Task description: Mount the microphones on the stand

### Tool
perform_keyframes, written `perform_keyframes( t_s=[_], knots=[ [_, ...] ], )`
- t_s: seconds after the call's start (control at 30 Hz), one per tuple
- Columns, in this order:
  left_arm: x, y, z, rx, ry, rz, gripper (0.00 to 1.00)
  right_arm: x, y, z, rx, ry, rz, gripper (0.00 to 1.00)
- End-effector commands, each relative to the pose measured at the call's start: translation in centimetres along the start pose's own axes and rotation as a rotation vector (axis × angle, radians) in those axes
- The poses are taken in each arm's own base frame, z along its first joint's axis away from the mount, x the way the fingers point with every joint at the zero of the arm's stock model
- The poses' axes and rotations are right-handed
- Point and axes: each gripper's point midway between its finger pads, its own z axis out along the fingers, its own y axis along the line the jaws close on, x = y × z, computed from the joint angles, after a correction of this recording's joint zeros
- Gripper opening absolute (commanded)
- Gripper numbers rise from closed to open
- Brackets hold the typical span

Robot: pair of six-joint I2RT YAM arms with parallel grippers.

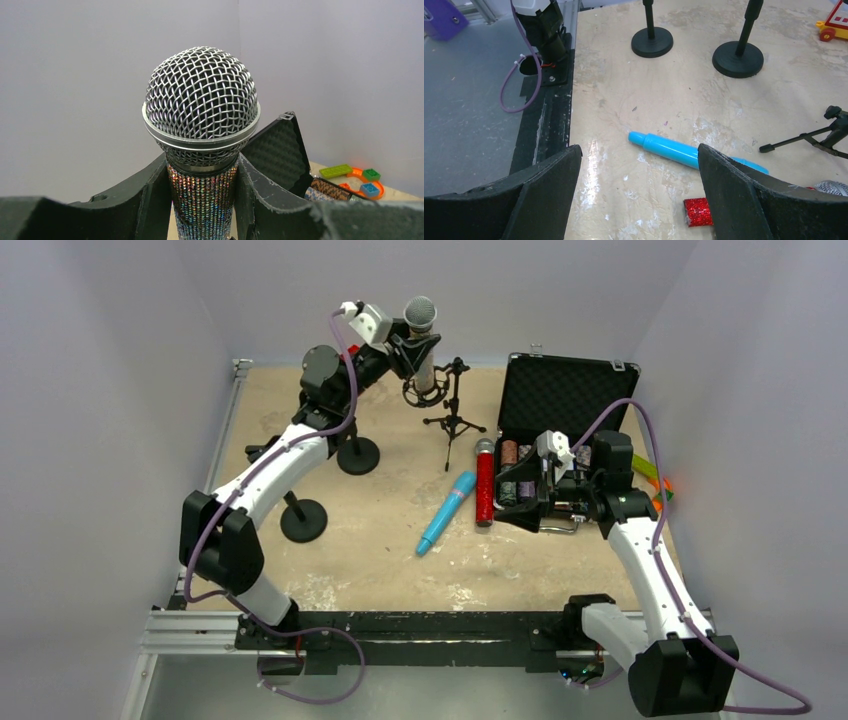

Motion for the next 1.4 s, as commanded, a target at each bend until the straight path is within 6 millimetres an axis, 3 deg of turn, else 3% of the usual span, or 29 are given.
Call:
perform_keyframes(
  t_s=[0.0, 0.33, 0.47, 0.53, 0.63, 0.83, 0.93, 1.13, 1.37],
  knots=[
    [6.8, 1.2, -1.2, -0.09, 0.15, -0.175, 0.0, -1.1, 0.2, -0.1, -0.019, -0.015, -0.036, 0.9],
    [5.1, 3.9, -1.8, -0.278, -0.022, -0.279, 0.0, -1.0, 0.1, -0.2, -0.017, -0.015, -0.033, 0.9],
    [4.8, 3.8, -1.4, -0.261, -0.05, -0.271, 0.0, -0.8, -0.5, -0.1, 0.003, -0.009, 0.024, 0.89],
    [5.0, 3.7, -1.3, -0.252, -0.047, -0.273, 0.0, -1.6, -1.7, 0.2, 0.031, -0.02, 0.14, 0.85],
    [5.2, 3.6, -1.4, -0.244, -0.042, -0.27, 0.0, -4.8, -4.6, 1.1, 0.123, -0.054, 0.245, 0.81],
    [5.0, 3.5, -1.8, -0.249, -0.048, -0.268, 0.0, -11.9, -10.6, 5.1, 0.353, -0.207, 0.442, 0.81],
    [5.0, 3.5, -1.8, -0.249, -0.05, -0.271, 0.0, -13.9, -13.2, 6.6, 0.399, -0.317, 0.624, 0.8],
    [4.9, 3.4, -1.6, -0.246, -0.055, -0.273, 0.0, -13.2, -17.1, 9.2, 0.39, -0.342, 0.838, 0.75],
    [4.9, 3.3, -1.6, -0.235, -0.054, -0.271, 0.0, -11.8, -18.9, 10.7, 0.44, -0.335, 0.9, 0.62]
  ],
)
